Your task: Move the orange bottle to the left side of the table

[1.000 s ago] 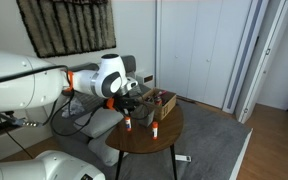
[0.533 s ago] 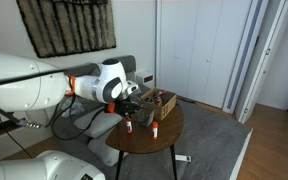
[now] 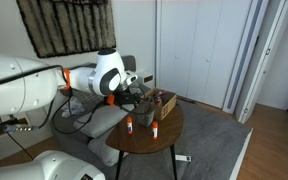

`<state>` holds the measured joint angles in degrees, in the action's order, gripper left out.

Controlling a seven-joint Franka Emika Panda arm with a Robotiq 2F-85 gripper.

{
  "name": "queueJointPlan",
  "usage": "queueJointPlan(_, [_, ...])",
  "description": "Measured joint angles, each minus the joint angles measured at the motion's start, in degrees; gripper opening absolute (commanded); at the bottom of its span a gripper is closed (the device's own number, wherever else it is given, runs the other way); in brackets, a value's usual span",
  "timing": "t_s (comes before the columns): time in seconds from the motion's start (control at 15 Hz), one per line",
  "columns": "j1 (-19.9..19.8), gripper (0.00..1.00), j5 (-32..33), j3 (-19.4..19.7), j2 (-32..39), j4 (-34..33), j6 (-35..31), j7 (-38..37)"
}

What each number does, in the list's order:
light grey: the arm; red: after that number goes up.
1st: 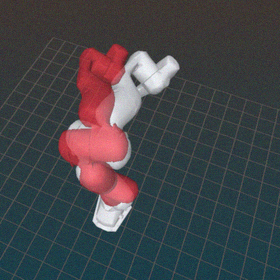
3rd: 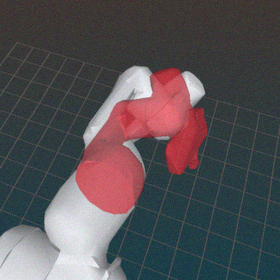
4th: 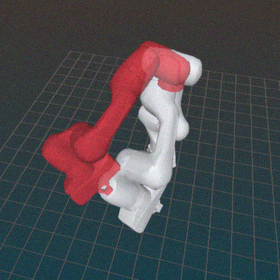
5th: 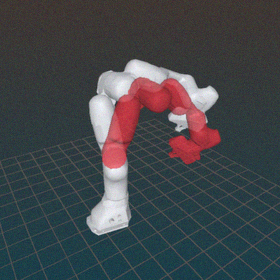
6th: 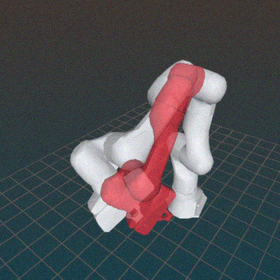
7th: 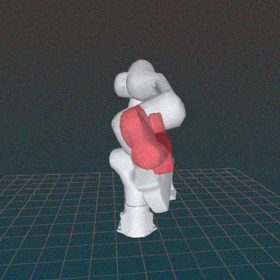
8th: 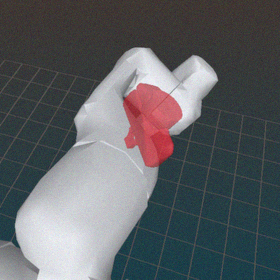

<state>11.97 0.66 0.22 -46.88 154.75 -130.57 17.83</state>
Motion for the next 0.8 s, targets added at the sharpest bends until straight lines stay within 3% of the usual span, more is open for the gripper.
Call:
queueJointPlan(0.6, [-4.3, 1.00, 0.0, 0.4, -3.1, -13.5, 23.2, -5.4])
queueJointPlan(0.8, [-4.4, 1.00, 0.0, 0.4, -2.3, -15.3, 27.2, -6.4])
